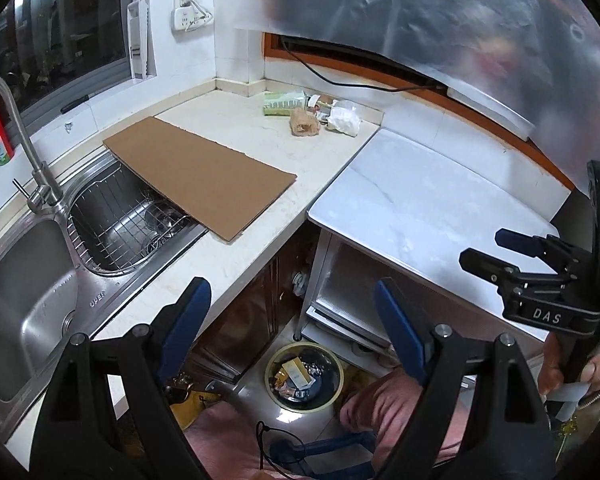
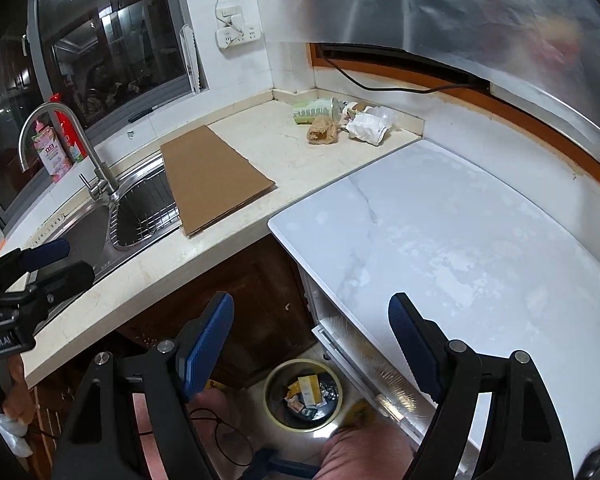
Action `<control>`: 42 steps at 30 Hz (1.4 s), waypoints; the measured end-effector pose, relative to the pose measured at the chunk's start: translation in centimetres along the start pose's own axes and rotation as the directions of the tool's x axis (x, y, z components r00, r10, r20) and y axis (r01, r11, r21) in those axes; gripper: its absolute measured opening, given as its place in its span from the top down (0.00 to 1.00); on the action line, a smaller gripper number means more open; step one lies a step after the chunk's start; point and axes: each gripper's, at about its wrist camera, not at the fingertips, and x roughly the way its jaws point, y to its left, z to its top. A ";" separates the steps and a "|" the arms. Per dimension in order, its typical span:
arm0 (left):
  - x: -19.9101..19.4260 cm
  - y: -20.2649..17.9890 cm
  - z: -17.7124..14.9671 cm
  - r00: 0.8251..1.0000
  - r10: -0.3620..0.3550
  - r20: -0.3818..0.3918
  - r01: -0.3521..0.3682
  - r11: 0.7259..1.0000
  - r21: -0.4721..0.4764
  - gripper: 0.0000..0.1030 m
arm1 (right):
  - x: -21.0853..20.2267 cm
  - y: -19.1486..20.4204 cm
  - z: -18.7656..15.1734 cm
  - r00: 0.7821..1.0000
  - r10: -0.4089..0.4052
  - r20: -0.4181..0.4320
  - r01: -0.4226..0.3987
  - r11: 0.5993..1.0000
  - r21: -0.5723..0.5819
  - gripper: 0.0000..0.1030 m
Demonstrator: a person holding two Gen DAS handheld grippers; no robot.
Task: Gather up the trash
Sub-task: 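Raise both tools back up to the counter, then grasp the loofah sponge with the left tool while the right tool grasps the white paper bag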
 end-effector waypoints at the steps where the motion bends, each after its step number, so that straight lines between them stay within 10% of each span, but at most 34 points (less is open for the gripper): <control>1: 0.1 0.0 0.2 1.000 -0.001 -0.005 0.001 1.000 -0.001 0.20 | 0.2 0.0 0.2 1.000 0.001 -0.006 -0.001 1.000 0.001 0.21; 16: 5.7 0.9 8.6 0.997 -0.001 -0.072 0.002 1.000 0.015 0.20 | 6.2 -3.3 9.8 0.997 0.004 -0.081 0.005 0.994 0.112 0.21; 32: 27.5 2.5 27.4 0.983 0.013 -0.181 -0.015 1.000 -0.013 0.20 | 22.7 -13.2 28.0 0.992 0.046 -0.115 -0.016 0.968 0.251 0.16; 42: 40.1 2.8 30.7 0.971 -0.045 -0.234 0.024 0.996 -0.089 0.20 | 35.9 -17.6 32.6 0.988 0.041 -0.150 0.009 0.947 0.321 0.14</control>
